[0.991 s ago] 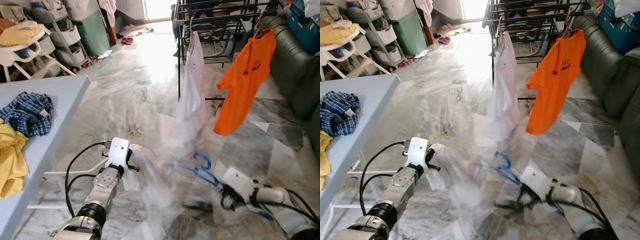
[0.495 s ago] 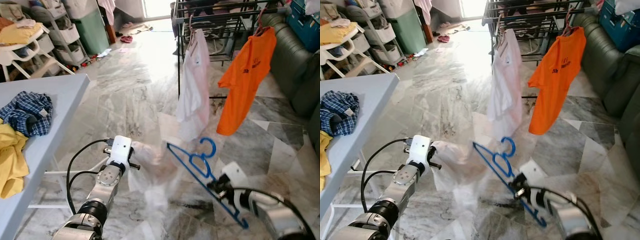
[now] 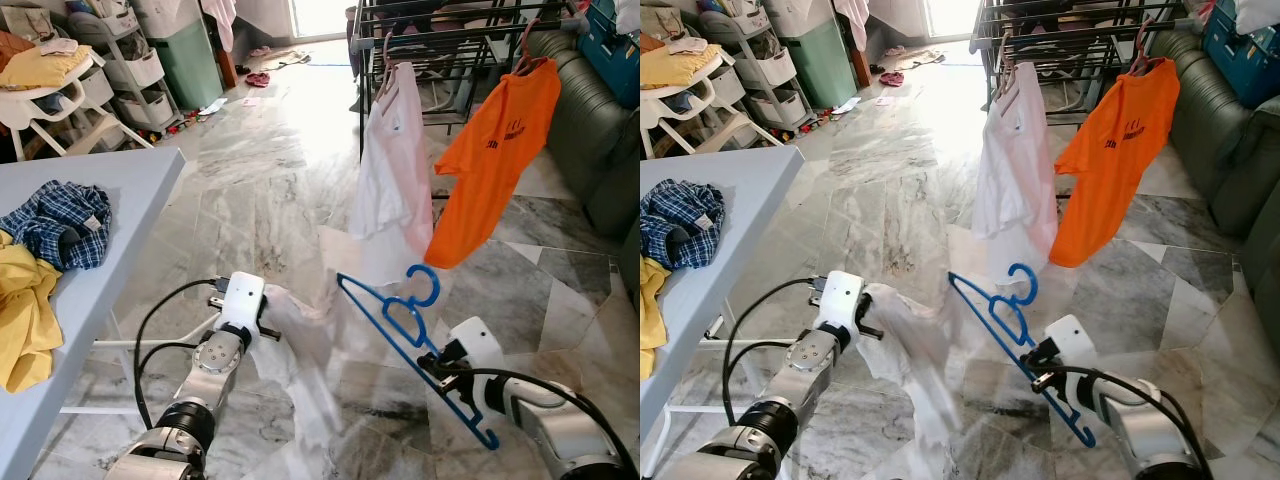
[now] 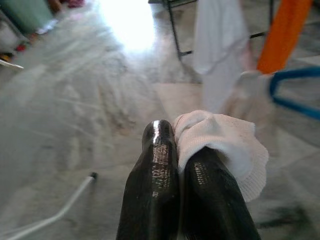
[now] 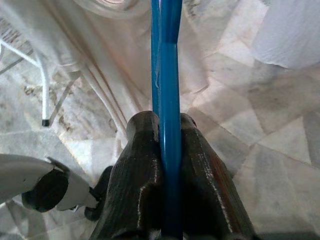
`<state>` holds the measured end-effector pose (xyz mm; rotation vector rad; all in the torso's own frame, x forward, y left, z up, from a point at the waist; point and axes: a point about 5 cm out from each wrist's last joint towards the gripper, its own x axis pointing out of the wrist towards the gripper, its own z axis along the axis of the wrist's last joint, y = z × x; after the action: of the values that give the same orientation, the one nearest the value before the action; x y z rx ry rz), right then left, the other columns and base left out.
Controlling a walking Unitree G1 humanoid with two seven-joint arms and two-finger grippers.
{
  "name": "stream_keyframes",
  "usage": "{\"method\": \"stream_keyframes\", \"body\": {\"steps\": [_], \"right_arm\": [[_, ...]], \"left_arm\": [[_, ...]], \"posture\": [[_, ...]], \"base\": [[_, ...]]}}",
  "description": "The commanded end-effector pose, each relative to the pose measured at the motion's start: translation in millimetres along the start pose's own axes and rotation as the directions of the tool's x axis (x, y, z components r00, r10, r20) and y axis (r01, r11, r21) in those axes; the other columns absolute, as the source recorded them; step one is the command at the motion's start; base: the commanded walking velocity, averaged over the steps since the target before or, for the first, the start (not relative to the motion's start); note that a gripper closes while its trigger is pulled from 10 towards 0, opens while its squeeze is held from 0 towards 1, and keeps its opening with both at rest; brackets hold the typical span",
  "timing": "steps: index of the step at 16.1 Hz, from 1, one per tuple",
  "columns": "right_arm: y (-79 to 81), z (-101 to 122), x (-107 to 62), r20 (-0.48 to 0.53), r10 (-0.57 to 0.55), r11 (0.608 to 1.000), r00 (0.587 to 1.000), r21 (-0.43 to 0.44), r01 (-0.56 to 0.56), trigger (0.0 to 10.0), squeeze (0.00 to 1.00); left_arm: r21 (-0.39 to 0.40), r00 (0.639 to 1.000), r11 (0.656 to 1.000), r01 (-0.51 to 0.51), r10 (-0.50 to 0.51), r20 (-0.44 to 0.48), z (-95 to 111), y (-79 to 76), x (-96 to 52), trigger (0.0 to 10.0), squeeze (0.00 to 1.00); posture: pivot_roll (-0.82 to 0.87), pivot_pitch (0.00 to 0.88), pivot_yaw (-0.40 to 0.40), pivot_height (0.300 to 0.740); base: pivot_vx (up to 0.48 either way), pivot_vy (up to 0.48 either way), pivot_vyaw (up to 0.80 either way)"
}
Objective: Hang hanger
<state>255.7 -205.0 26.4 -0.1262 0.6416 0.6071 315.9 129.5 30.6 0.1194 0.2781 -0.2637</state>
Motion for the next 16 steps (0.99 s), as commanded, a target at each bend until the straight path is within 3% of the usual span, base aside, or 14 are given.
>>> {"method": "stream_keyframes", "body": {"steps": [1,3,5,7,9,10,13,16], "right_arm": [[8.2,4,6.4,0.002,0.035,0.999,0.999,-0.034,-0.035,10.0,0.0],[17.2,-2,15.3,-0.051,0.052,0.994,0.997,-0.098,-0.057,10.0,0.0],[21.1,-3,30.5,-0.051,-0.035,0.989,0.998,-0.143,0.027,10.0,0.0],[19.7,-2,35.6,-0.047,-0.082,0.991,0.996,-0.112,0.076,10.0,0.0],[13.6,17,41.6,0.062,-0.187,0.979,0.98,-0.067,0.191,10.0,0.0],[13.9,34,43.6,0.136,-0.191,0.982,0.972,0.026,0.189,10.0,0.0],[20.5,74,38.0,0.317,-0.138,0.99,0.938,0.051,0.128,10.0,0.0],[17.8,94,30.0,0.422,-0.148,0.989,0.895,0.084,0.124,10.0,0.0]], "left_arm": [[-0.049,1.0,0.999,0.005,-0.006,-0.027,-9,3.2,-4.3,10.0,0.0],[-0.056,0.999,0.998,0.018,-0.021,-0.05,-19,-0.1,-9.3,10.0,0.0],[-0.064,0.997,0.998,0.006,-0.011,-0.077,-27,-2.2,-13.1,10.0,0.0],[-0.07,0.997,0.998,0.006,-0.011,-0.078,-28,-4.0,-13.6,10.0,0.0],[-0.072,0.995,0.997,-0.007,-0.001,-0.104,-34,-6.6,-15.6,10.0,0.0],[-0.066,0.994,0.998,-0.007,-0.001,-0.114,-36,-8.8,-16.2,10.0,0.0],[-0.058,0.993,0.998,-0.012,0.005,-0.117,-34,-9.9,-14.1,10.0,0.0],[-0.071,0.996,0.997,-0.022,0.015,-0.091,-26,-7.8,-9.9,10.0,0.0]], "posture": [[-0.18,0.02,0.142,0.74],[-0.18,0.01,0.135,0.74],[-0.17,0.003,0.112,0.74],[-0.17,0.003,0.099,0.74],[-0.17,0.004,0.087,0.74],[-0.17,0.005,0.085,0.74],[-0.18,0.005,0.086,0.74],[-0.19,0.0,0.093,0.74]], "base": [[0.0,0.0,0.0],[0.0,0.0,0.0],[0.0,0.0,0.0],[0.0,0.0,0.0],[0.0,0.0,0.0],[0.0,0.0,0.0],[0.0,0.0,0.0],[0.0,0.0,0.0]]}}
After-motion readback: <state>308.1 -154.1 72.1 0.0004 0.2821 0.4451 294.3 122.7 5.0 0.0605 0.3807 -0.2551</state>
